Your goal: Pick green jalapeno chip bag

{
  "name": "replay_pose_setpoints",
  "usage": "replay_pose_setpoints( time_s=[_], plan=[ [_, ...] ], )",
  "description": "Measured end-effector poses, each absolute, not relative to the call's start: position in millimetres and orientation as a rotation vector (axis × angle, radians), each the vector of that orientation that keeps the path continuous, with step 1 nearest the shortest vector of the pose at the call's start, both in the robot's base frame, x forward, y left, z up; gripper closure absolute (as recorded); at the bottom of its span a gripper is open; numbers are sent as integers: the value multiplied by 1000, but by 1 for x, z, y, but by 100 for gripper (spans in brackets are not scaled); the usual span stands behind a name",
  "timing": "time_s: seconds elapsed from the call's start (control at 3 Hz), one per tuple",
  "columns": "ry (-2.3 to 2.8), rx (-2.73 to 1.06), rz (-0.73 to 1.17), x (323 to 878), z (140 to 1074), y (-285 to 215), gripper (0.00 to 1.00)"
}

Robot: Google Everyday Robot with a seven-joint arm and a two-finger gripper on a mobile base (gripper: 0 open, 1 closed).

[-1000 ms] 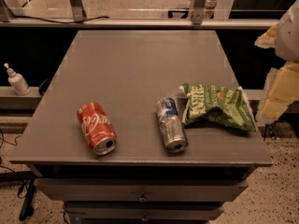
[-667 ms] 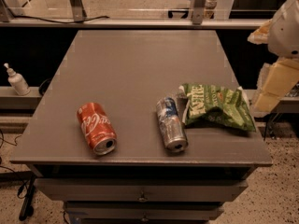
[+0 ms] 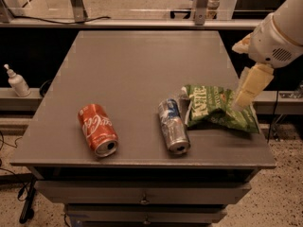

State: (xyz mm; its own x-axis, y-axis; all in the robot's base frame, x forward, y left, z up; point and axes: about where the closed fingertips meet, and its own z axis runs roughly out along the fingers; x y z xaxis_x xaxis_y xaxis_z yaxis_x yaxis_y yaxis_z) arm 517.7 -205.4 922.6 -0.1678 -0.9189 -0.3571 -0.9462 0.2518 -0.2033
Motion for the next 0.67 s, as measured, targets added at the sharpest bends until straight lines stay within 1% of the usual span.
replay_pose_setpoints(
  time_s=[0.67],
  plan=[
    [2211, -1648, 216, 528, 865, -212, 0]
  ],
)
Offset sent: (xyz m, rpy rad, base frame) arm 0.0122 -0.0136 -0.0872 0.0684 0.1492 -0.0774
